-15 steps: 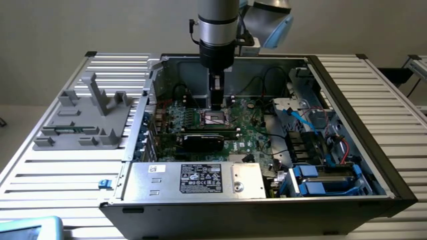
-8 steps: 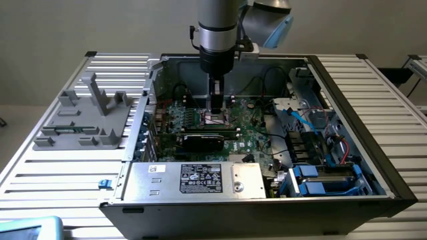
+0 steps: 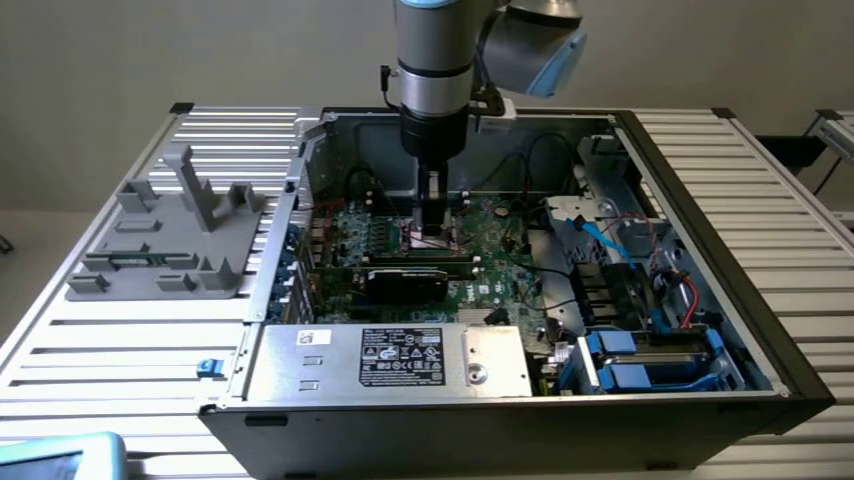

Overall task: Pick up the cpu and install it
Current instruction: 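Place the cpu into insertion slot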

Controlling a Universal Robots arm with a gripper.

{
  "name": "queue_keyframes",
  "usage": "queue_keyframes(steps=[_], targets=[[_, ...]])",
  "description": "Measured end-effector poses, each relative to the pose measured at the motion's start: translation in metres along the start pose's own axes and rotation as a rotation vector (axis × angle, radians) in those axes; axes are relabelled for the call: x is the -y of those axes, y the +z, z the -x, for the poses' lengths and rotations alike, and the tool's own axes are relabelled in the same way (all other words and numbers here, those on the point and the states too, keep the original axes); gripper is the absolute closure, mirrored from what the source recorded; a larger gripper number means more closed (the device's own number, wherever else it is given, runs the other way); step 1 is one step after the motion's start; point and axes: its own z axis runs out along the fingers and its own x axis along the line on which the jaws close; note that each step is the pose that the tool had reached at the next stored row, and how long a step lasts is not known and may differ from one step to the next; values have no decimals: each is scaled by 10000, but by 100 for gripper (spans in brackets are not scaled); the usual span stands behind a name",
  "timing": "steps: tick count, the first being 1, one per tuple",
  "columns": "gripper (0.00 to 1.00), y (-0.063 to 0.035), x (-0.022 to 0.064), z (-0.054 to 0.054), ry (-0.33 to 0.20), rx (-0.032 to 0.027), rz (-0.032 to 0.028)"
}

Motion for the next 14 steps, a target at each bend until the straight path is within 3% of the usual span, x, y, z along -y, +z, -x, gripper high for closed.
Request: queue_keyframes(steps=[8,14], targets=[[45,140,3,-48,38,1,-1],[45,182,4,-49,80,1,-3]])
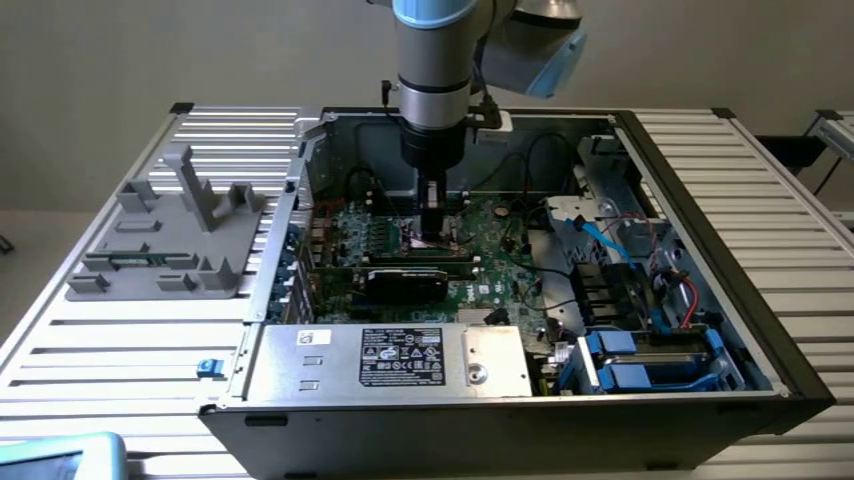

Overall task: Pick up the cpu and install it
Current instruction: 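Place the cpu into insertion slot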

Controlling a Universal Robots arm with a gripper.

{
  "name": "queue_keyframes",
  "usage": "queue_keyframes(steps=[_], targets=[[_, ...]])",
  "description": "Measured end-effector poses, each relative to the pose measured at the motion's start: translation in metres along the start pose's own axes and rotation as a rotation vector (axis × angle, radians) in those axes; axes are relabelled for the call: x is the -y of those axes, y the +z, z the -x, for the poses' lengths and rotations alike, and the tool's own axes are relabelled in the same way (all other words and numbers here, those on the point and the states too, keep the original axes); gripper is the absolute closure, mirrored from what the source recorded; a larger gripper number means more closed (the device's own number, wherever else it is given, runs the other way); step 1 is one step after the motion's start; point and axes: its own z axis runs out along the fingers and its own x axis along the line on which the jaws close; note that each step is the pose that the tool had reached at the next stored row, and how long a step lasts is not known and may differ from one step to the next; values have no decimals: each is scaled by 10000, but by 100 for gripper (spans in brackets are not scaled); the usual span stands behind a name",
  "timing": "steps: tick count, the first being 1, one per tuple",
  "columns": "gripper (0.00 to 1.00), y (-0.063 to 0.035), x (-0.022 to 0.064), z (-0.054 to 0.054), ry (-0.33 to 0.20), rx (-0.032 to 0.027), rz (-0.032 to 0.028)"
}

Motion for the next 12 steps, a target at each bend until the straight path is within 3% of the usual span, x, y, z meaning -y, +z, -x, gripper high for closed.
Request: queue_keyframes(steps=[12], targets=[[45,35,26,1,-19,-10,0]])
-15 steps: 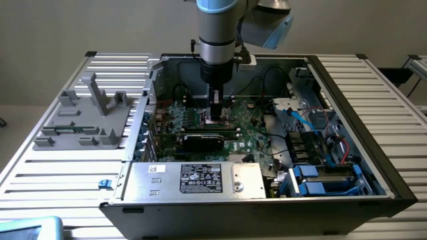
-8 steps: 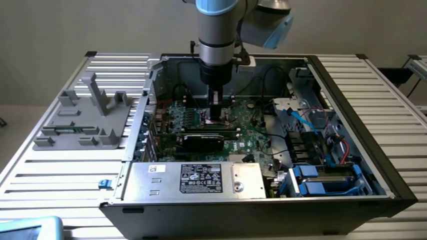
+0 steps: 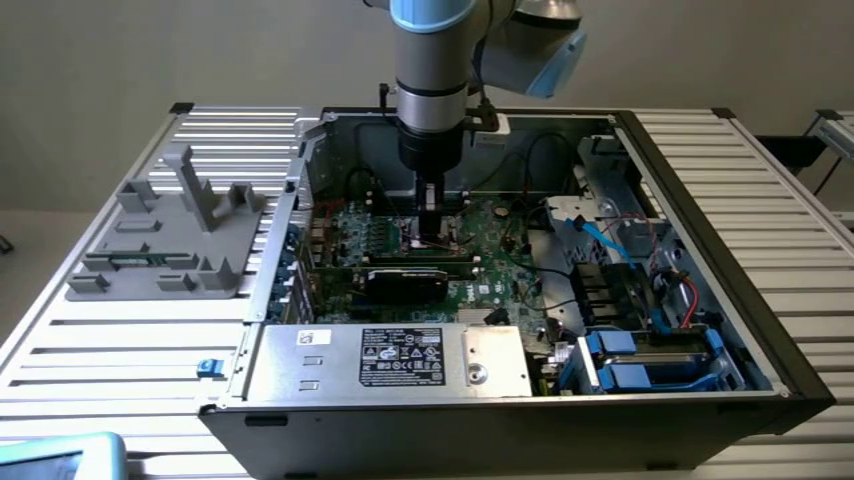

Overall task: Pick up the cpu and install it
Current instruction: 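Place the cpu into insertion slot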

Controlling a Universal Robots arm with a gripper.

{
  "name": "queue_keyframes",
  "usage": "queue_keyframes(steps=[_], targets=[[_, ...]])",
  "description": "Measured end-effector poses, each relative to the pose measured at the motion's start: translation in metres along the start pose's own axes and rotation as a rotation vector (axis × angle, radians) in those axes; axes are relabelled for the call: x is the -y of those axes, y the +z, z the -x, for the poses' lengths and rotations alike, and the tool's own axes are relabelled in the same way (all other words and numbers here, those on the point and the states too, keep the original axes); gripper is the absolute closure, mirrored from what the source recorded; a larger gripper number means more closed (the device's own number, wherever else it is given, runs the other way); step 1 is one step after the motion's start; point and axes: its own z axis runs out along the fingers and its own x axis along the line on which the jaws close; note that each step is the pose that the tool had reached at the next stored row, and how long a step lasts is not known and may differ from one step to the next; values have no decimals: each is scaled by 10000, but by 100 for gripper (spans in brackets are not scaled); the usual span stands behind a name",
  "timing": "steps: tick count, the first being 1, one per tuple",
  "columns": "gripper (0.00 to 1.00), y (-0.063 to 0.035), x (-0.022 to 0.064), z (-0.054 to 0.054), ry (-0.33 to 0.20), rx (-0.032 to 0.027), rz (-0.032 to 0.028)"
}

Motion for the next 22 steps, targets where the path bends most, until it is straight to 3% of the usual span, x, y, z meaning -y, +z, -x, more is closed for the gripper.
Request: queue_keyframes(steps=[5,22], targets=[[45,7,2,0,-73,-21,-2],[45,87,6,3,-150,-224,-5]])
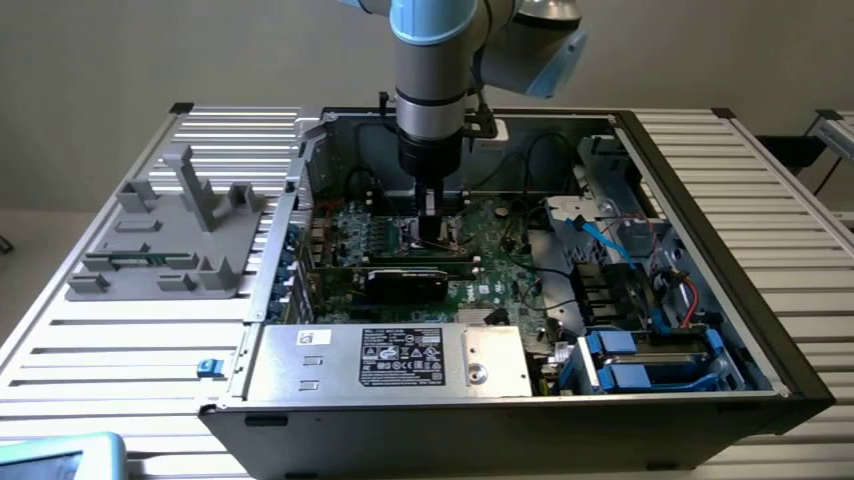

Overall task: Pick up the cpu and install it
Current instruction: 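Place the cpu into insertion slot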

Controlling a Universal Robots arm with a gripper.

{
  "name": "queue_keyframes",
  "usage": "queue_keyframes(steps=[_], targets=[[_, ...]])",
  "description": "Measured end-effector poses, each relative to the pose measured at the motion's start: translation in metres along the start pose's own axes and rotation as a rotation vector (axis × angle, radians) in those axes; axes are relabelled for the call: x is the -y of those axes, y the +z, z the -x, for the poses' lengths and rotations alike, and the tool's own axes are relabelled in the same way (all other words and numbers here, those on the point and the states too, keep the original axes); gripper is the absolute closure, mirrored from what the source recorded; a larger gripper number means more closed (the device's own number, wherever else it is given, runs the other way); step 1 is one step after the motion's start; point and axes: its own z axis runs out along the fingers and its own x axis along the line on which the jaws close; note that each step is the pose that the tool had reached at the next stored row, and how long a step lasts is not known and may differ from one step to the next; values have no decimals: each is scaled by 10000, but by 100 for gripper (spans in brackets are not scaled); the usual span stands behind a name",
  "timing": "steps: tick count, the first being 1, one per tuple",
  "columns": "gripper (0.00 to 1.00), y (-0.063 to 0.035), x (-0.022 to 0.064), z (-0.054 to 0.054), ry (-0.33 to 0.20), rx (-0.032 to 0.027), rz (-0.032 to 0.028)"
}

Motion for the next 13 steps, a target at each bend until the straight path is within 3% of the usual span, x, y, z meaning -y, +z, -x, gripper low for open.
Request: queue_keyframes(steps=[6,13], targets=[[45,1,0,2,-10,-14,-1],[45,1,0,-2,-12,14,-1]])
